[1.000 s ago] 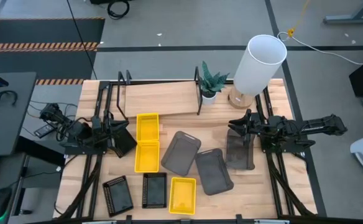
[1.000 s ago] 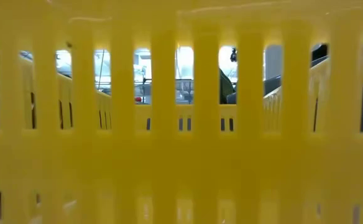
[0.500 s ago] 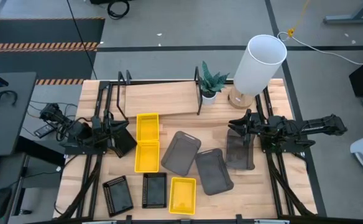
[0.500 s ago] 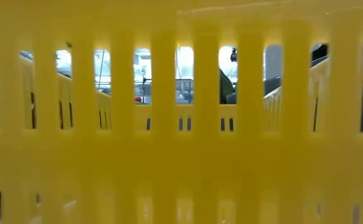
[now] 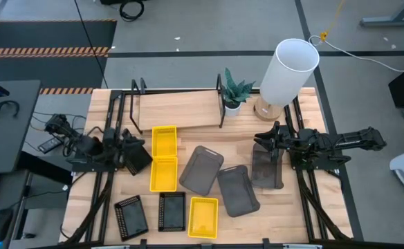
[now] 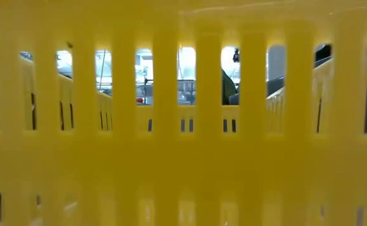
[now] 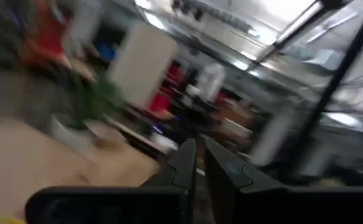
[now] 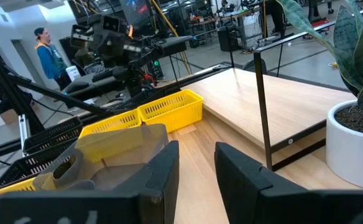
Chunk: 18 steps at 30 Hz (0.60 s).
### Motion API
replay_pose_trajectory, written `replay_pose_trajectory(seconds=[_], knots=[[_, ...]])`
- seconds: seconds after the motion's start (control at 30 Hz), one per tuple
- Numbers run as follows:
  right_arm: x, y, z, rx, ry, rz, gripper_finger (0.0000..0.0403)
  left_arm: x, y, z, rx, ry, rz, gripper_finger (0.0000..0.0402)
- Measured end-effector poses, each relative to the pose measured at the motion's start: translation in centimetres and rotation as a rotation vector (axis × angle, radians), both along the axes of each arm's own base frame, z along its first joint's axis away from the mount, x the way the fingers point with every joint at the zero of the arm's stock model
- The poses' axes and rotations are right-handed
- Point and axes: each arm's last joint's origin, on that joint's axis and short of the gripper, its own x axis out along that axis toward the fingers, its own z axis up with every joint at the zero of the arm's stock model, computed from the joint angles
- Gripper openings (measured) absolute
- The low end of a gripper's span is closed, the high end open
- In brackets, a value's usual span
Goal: Stack baskets on shelf by color
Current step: Stack the bottom left black basket on top of the bottom black basket
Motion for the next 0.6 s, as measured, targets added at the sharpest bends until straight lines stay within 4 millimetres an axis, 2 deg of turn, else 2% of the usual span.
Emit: replay_pose_trajectory(seconds=[0.17, 0.23, 0.33, 0.43, 0.6], knots=[[0.0, 0.0, 0.0, 0.000, -0.001, 0.000, 0.0109, 0.2, -0.8, -0.8, 0.128, 0.061, -0.196, 0.0028], [0.0, 0.0, 0.0, 0.000, -0.001, 0.000, 0.0109, 0.3, -0.9, -1.0, 0.145, 0.075, -0.221, 0.0029], [0.0, 0.0, 0.0, 0.000, 0.000, 0.000, 0.0109, 0.3, -0.9, -1.1, 0.102, 0.078, -0.234, 0.0033], [0.0, 0.0, 0.0, 0.000, -0.001, 0.000, 0.0109, 0.3, -1.2, -1.3, 0.032, 0.107, -0.329, 0.0035], [0.0, 0.0, 0.0, 0.000, -0.002, 0.000, 0.0109, -0.1, -1.0, 1.3, 0.050, 0.293, -0.363, 0.0017]])
